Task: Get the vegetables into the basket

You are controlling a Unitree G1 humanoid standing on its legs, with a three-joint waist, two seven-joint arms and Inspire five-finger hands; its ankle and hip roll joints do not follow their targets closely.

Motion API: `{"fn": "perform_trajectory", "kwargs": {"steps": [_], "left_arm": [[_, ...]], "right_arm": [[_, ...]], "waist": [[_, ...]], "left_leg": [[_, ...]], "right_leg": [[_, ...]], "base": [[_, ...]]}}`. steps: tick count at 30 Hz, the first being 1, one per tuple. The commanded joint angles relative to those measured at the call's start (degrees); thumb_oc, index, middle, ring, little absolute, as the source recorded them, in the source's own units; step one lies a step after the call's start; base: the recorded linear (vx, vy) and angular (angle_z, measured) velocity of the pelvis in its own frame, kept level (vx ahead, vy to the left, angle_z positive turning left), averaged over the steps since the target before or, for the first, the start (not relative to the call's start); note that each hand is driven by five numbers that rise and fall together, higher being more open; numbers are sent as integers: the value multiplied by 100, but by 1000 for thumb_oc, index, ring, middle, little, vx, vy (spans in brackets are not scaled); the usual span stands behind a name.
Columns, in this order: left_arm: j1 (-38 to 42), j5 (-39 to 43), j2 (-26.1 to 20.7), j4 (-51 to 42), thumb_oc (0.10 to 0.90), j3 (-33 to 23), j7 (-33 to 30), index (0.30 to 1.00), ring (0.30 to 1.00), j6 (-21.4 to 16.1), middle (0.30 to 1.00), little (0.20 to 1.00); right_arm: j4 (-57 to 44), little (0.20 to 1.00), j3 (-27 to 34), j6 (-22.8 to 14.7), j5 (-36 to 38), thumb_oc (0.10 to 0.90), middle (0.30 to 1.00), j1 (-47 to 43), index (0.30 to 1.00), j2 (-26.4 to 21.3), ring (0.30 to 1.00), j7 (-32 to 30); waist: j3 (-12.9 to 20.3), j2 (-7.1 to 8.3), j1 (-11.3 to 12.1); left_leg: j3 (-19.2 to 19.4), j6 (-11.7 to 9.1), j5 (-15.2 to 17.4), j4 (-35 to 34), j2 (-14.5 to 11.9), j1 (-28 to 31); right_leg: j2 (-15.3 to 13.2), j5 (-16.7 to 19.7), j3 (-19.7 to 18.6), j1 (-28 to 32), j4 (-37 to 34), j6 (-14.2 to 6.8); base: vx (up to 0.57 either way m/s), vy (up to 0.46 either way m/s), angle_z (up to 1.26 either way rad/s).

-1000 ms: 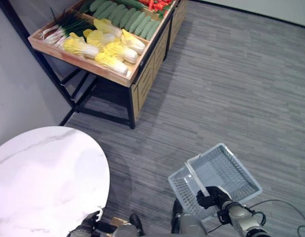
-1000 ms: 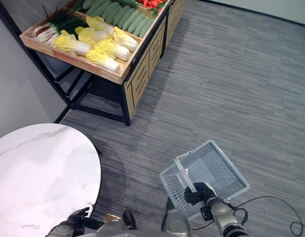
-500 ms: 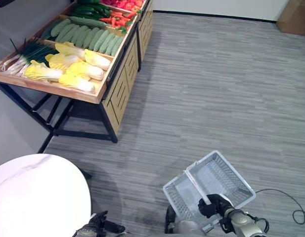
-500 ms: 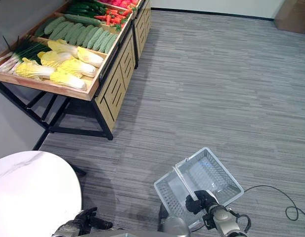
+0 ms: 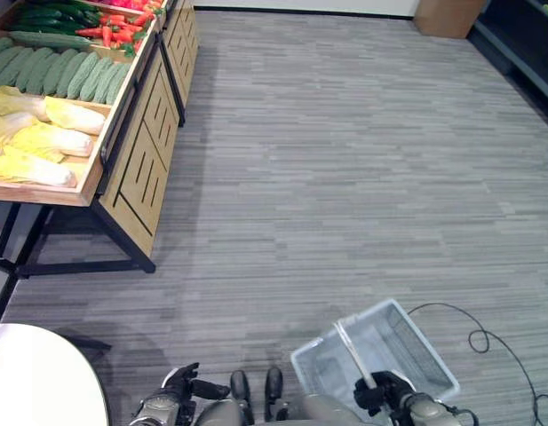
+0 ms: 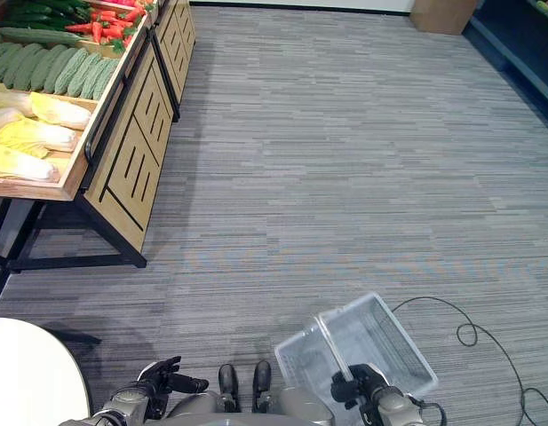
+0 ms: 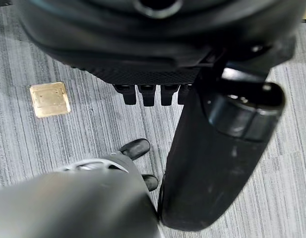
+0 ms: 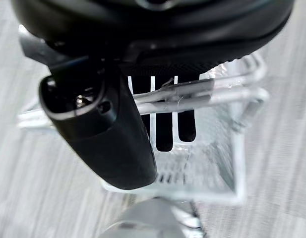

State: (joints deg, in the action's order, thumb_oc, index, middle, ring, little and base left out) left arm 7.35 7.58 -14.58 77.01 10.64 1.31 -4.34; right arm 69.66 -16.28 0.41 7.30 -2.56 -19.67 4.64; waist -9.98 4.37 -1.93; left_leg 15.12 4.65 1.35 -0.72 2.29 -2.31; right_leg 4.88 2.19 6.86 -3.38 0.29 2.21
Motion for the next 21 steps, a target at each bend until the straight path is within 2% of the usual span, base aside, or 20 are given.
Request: {"fn": "perform_trajectory", "kwargs": {"steps": [1,10,21], "left_arm": [[-73,-203,-246,50,900,219,-52,1000,1000,-94,1000,1000],[-118,-255,-178,160,900,188,-62,1000,1000,-105,1000,1000],[-172,-257,-138,237,900,113,-77,1000,1000,-79,1000,1000]], "right_arm": [[-184,300,49,-270,-91,400,300,-297,300,-32,300,29],[416,300,204,-264,-44,400,300,-228,300,130,300,-14],[621,300,173,-270,-169,400,300,-192,300,210,300,-48]], "waist": [[-48,-233,180],[173,-185,236],[253,-154,349]], "left_leg": [[65,-171,361,155,-130,428],[-24,-121,206,-428,-35,741],[-165,-73,254,-412,26,788]], "right_leg": [[-1045,-52,-426,-165,493,-924],[-1083,18,-323,-23,225,-995],[-1143,46,-206,105,104,-1018]], "base": [[12,101,-13],[4,45,3],[20,15,9]]}}
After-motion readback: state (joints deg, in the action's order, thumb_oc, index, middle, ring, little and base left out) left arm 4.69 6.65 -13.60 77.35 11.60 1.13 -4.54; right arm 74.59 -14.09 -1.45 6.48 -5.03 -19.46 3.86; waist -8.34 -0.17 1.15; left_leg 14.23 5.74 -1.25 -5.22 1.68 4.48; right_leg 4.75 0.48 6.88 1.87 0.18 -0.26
